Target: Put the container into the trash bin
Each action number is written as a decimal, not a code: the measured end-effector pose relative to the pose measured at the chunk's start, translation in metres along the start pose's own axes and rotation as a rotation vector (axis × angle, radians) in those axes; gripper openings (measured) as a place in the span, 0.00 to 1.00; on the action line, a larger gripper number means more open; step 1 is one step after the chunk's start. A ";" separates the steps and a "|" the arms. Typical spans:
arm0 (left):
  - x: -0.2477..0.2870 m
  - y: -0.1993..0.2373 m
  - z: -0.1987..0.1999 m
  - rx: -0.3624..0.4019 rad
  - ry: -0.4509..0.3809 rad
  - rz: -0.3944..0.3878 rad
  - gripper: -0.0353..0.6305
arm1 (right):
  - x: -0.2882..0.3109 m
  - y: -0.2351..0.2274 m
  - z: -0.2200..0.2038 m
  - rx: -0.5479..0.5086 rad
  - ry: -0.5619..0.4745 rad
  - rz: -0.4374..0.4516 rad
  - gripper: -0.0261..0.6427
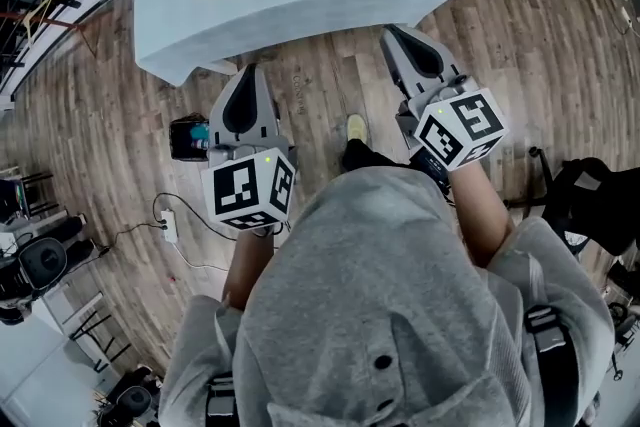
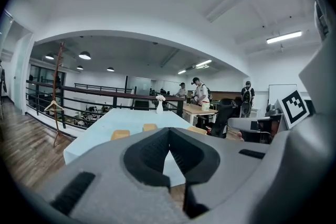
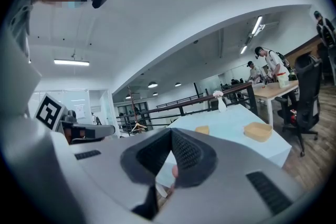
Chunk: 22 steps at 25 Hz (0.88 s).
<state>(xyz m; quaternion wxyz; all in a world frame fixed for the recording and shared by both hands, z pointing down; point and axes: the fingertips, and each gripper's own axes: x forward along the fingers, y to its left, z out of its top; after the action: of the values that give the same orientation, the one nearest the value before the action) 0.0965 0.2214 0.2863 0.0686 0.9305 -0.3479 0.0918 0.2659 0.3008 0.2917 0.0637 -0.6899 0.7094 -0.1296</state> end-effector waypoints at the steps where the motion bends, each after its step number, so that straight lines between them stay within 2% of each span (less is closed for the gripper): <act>1: 0.006 0.000 0.001 0.004 0.002 0.008 0.08 | 0.005 -0.004 0.001 0.000 -0.001 0.004 0.08; 11: 0.050 -0.002 0.012 0.013 0.002 0.067 0.08 | 0.039 -0.038 0.013 0.026 -0.009 0.043 0.08; 22: 0.062 0.000 0.015 0.032 0.002 0.121 0.08 | 0.055 -0.054 0.014 0.053 -0.008 0.087 0.08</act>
<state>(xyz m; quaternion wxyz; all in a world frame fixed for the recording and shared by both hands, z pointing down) 0.1444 0.1789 0.2851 0.0486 0.9087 -0.4018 0.1021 0.3191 0.2441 0.2977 0.0903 -0.6570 0.7347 -0.1429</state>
